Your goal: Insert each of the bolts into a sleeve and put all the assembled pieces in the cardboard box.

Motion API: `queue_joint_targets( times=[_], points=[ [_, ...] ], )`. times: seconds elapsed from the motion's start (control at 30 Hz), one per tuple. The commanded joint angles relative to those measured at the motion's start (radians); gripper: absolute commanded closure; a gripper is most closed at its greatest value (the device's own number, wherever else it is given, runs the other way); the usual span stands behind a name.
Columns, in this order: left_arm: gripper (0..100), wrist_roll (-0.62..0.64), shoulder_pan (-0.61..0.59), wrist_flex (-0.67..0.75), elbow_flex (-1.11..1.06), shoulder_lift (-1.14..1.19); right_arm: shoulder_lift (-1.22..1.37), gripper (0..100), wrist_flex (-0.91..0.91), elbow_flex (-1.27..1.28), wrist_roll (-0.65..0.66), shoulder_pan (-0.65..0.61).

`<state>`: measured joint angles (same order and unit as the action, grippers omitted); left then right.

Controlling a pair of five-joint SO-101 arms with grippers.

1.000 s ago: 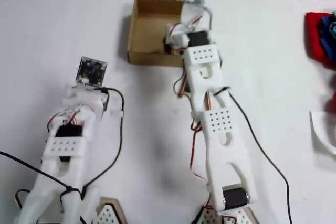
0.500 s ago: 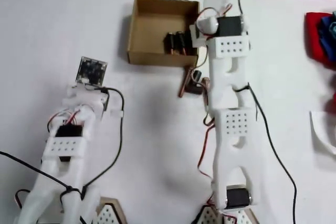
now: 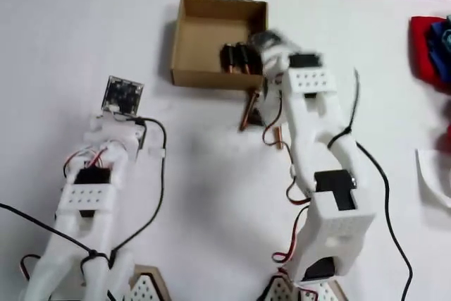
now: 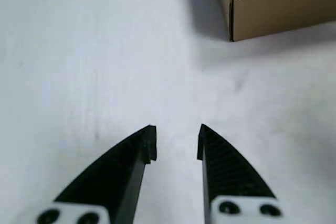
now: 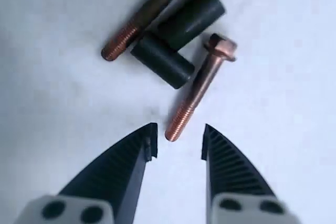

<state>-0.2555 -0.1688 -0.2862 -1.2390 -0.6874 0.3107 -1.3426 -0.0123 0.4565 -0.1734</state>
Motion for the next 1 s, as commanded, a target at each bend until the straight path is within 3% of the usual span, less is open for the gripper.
queue_joint_targets(
  times=[0.0,0.2,0.57,0.97],
  points=[
    [85,-0.008,-0.003,0.018,0.007,-0.003,-0.048,86.1,0.09,0.051,0.161,-0.013],
    [85,-0.008,-0.005,0.018,0.007,-0.011,0.036,86.1,0.116,0.02,0.292,-0.015],
    [85,-0.008,-0.005,0.018,0.008,-0.008,0.166,86.5,0.11,-0.133,0.293,-0.061],
    [85,-0.008,-0.005,0.018,0.01,-0.005,0.252,86.5,0.11,-0.14,0.293,-0.081]
  ],
)
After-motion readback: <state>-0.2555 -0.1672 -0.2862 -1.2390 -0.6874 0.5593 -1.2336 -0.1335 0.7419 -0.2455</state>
